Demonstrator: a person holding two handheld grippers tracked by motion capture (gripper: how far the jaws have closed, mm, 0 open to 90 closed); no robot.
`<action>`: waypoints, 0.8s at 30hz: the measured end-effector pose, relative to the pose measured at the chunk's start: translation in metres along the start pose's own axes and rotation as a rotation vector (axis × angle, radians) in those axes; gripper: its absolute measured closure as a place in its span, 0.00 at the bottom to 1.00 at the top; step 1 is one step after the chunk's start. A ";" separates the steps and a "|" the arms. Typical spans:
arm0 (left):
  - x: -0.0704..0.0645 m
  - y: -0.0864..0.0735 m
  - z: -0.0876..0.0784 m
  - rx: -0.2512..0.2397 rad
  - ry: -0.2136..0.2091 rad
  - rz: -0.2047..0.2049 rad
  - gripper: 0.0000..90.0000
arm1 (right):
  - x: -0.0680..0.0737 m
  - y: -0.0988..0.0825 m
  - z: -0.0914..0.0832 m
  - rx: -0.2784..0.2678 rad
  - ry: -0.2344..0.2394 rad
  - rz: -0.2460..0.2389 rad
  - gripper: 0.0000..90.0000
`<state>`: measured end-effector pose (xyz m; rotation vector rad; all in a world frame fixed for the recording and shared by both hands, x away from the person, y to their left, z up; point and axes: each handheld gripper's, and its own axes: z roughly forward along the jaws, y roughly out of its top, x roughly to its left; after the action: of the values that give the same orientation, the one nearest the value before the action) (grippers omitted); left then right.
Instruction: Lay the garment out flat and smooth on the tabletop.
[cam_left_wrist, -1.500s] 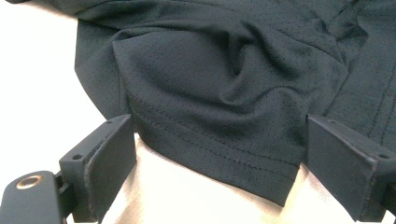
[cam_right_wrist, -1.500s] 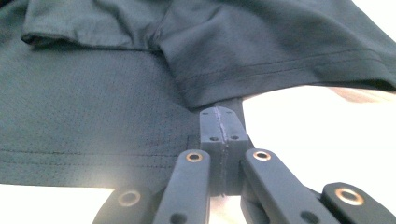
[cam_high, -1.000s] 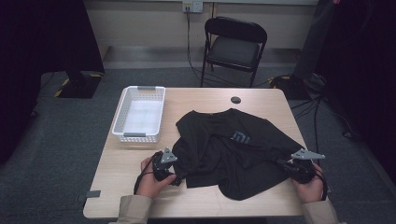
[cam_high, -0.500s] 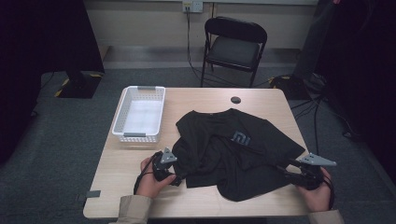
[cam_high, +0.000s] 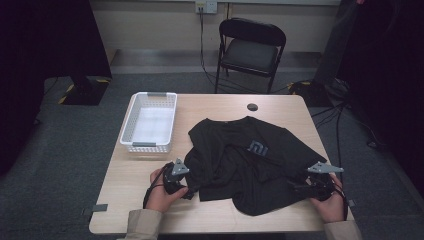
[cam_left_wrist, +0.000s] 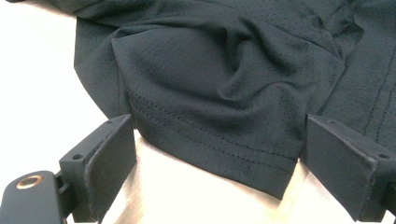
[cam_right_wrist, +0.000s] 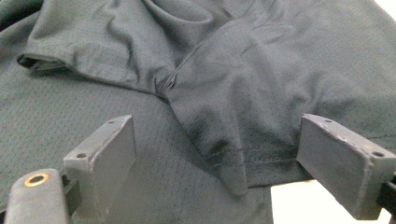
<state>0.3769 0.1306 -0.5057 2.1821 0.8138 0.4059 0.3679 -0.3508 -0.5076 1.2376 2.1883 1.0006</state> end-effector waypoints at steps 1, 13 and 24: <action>0.000 0.000 0.000 0.000 0.000 0.000 0.12 | -0.001 0.000 0.000 0.005 0.002 0.004 0.12; 0.004 0.001 -0.008 -0.021 -0.003 -0.050 0.15 | -0.001 0.000 0.000 0.008 0.006 -0.002 0.11; 0.025 0.031 -0.016 -0.102 0.024 -0.143 0.45 | -0.001 0.000 0.000 0.009 0.005 0.001 0.11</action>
<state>0.4006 0.1396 -0.4709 2.0148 0.9358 0.3930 0.3683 -0.3513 -0.5079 1.2416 2.1986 0.9961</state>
